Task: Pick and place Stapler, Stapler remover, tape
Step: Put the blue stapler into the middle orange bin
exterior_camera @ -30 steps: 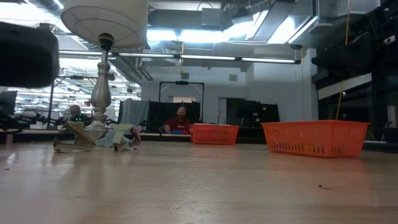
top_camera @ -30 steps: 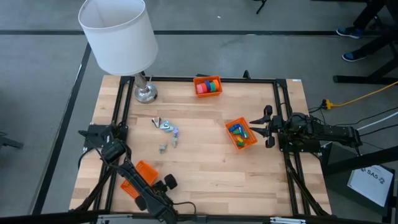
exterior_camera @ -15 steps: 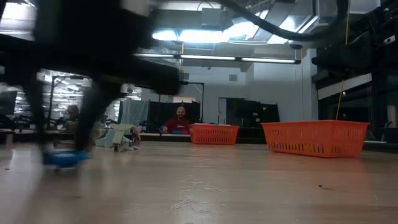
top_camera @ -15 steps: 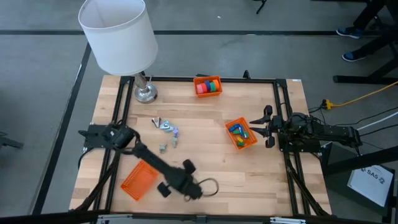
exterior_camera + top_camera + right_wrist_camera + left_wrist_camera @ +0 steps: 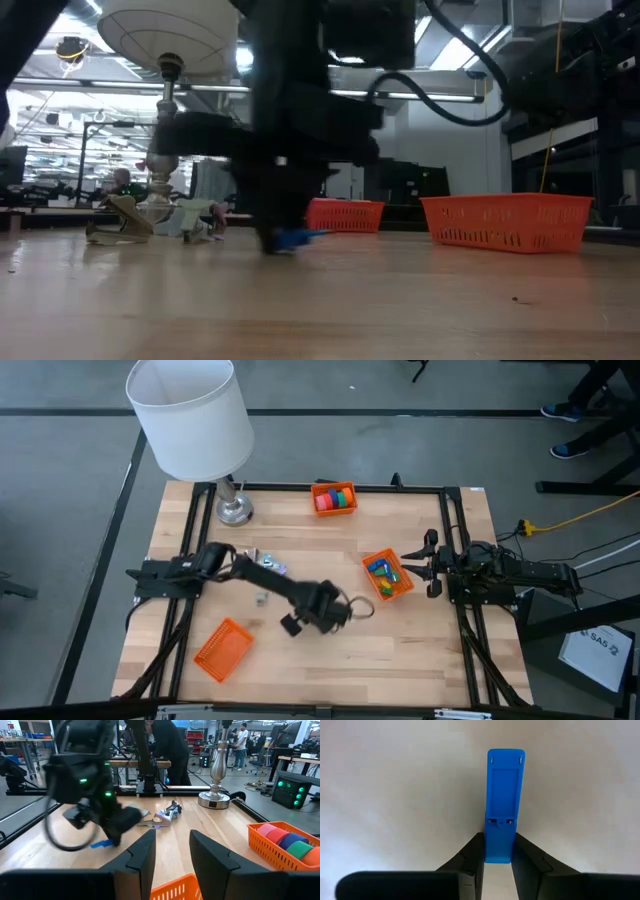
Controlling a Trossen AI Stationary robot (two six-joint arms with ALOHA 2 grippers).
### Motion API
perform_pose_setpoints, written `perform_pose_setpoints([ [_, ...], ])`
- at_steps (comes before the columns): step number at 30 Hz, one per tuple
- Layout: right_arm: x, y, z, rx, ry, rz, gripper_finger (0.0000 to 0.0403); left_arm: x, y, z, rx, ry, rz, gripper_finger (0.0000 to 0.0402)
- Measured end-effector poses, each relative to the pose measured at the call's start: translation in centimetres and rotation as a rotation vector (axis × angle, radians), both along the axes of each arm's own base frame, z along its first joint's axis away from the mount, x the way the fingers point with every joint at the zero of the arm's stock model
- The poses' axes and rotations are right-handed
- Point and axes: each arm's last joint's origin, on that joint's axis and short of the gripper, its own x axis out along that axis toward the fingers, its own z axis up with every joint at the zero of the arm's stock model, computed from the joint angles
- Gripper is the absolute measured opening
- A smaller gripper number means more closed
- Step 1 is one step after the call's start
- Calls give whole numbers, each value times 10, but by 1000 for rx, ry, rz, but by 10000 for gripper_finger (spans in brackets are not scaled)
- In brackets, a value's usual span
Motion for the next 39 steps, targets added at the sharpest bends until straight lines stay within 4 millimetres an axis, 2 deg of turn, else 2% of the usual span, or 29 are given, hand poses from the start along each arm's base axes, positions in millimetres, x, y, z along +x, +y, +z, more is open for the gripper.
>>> perform_pose_setpoints([
  [4, 0, 0, 0, 0, 0, 0, 124, 11, 19, 2, -9, -86, 51, 66],
  [13, 0, 0, 0, 0, 0, 0, 124, 53, 44, 15, -83, -504, 144, 66],
  [18, 0, 0, 0, 0, 0, 0, 124, 67, 60, 23, -69, -664, 205, 66],
  [22, 0, 0, 0, 0, 0, 0, 124, 77, 64, 35, -101, -806, 205, 66],
  [29, 0, 0, 0, 0, 0, 0, 124, 87, 80, 47, -132, -968, 224, 78],
  [39, 0, 0, 0, 0, 0, 0, 124, 91, 107, 55, -130, -1058, 253, 90],
])
